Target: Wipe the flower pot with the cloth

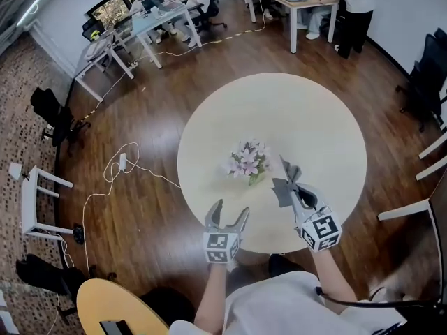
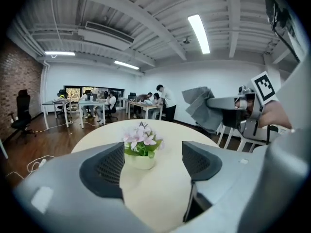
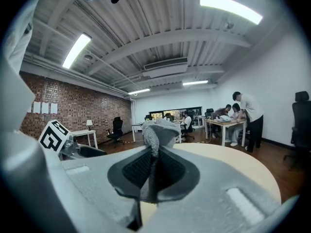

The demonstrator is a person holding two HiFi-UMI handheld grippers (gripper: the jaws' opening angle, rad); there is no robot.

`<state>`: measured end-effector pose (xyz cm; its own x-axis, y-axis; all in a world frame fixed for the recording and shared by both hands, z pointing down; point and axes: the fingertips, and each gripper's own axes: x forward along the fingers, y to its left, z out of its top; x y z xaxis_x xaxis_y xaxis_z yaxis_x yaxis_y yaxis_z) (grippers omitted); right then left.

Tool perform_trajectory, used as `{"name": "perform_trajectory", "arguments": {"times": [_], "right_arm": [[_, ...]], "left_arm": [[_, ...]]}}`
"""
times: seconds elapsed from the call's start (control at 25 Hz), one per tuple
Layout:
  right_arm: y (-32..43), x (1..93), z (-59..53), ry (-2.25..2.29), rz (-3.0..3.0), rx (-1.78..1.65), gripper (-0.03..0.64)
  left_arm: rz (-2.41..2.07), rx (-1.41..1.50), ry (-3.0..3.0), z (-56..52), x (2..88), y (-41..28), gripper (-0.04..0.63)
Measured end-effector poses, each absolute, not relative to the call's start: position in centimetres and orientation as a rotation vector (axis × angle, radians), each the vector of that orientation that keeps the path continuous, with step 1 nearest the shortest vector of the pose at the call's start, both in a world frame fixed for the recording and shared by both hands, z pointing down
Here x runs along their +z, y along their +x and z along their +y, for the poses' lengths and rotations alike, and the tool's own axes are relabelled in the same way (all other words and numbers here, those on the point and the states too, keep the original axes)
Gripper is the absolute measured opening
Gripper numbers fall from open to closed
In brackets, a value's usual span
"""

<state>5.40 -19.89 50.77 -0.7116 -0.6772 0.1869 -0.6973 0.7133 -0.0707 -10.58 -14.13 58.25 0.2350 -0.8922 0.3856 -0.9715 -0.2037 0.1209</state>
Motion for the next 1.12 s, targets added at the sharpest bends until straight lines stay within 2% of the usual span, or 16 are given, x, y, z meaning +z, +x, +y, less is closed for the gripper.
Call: {"name": "perform_trajectory", "arguments": {"times": [0.12, 0.16, 0.28, 0.36, 0.52, 1.12], "right_arm": [[5.5, 53.1, -21.1, 1.138, -2.714, 0.234, 0.008], [5.5, 53.7, -21.5, 1.149, -2.699, 0.248, 0.009], [5.4, 55.5, -22.5, 1.192, -2.648, 0.290, 0.009], [5.4, 56.7, -22.9, 1.220, -2.611, 0.312, 0.008], [5.9, 58.7, -23.4, 1.284, -2.541, 0.341, 0.008], [9.5, 62.2, -21.1, 1.364, -2.386, 0.406, 0.008]], "left_arm": [[-1.639, 0.373, 2.136, -16.6, 62.9, -11.3, 0.381], [-1.600, 0.388, 2.132, -17.5, 64.3, -11.2, 0.400], [-1.482, 0.471, 2.130, -20.3, 68.2, -11.0, 0.485], [-1.445, 0.533, 2.122, -22.2, 70.6, -11.0, 0.501], [-1.446, 0.595, 2.104, -25.7, 74.3, -10.9, 0.630], [-1.604, 0.518, 2.067, -31.6, 77.6, -9.9, 0.616]]}}
